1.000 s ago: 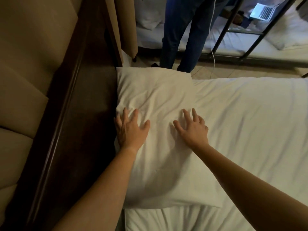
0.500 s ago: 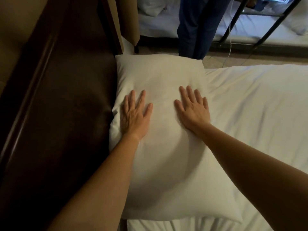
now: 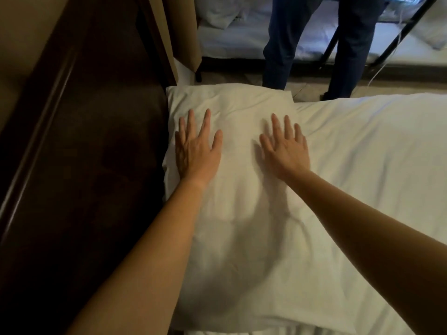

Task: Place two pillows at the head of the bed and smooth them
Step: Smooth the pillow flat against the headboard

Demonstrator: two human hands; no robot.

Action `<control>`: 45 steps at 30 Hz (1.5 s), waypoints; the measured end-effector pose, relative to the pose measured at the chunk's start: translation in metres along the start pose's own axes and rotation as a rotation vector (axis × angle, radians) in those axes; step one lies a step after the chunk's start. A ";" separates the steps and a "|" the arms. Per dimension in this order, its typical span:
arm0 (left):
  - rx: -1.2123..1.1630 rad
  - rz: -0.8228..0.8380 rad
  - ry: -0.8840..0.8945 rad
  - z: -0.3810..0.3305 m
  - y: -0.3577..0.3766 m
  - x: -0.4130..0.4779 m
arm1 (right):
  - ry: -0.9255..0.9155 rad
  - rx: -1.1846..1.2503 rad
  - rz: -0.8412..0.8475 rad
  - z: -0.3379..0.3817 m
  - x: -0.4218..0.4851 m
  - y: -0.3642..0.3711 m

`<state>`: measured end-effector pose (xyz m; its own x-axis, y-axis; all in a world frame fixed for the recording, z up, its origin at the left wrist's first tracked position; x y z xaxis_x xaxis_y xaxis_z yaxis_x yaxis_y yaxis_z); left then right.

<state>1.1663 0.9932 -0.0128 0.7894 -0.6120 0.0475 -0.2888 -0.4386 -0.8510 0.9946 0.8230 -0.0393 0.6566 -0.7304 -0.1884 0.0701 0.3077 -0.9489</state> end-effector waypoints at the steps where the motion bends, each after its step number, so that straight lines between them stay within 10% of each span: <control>1: 0.020 0.010 0.035 -0.011 0.004 0.008 | -0.035 0.005 -0.004 0.017 0.009 0.001; 22: 0.072 0.043 0.071 0.049 0.103 0.019 | 0.120 -0.101 -0.002 -0.014 0.022 0.072; 32: 0.024 0.398 -0.170 0.026 0.070 0.023 | 0.323 -0.035 0.283 -0.069 -0.026 0.047; 45: 0.025 0.074 0.103 -0.014 0.011 -0.179 | -0.106 -0.054 0.050 0.025 -0.182 0.037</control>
<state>1.0142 1.0891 -0.0231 0.7062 -0.7071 0.0362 -0.3298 -0.3738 -0.8669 0.8966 0.9819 -0.0334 0.7339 -0.6456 -0.2111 -0.0033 0.3074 -0.9516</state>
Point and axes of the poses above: each hand's wrist, its own x-axis towards the middle knuckle, its own y-axis out of the palm, z = x × y, the point moved 9 cm from there along x, towards the middle knuckle, and after that the axes turned 9 degrees about -x, right-handed, at the moved point
